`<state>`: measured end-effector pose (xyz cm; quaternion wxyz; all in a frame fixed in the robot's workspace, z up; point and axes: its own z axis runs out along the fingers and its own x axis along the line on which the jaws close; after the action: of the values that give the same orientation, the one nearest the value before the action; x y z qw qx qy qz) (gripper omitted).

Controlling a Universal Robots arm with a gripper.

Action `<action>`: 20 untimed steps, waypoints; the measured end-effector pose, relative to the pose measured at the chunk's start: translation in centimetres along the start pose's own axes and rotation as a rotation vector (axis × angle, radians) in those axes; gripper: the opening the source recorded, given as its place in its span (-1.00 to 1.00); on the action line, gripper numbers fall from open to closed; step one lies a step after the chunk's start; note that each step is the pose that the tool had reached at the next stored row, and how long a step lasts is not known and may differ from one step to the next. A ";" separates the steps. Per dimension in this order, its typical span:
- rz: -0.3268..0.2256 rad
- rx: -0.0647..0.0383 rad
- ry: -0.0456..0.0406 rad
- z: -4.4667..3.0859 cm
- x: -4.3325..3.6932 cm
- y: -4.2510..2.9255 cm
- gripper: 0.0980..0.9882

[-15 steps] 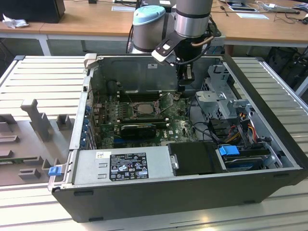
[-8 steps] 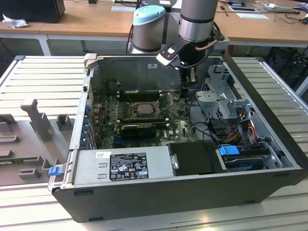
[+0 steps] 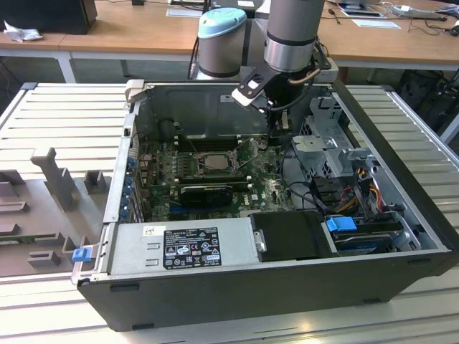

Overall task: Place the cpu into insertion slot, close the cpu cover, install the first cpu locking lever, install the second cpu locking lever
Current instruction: 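Close the cpu cover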

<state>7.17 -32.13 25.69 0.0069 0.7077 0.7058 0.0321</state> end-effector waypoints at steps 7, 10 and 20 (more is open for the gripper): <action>-0.001 0.004 0.0001 0.69 -0.21 -0.21 -0.98; -0.001 0.004 0.0001 0.72 -0.22 -0.74 -0.98; -0.001 0.005 0.0004 0.62 -0.22 -2.74 -0.98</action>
<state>4.46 -32.32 24.90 0.0052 0.7074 0.7062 0.0307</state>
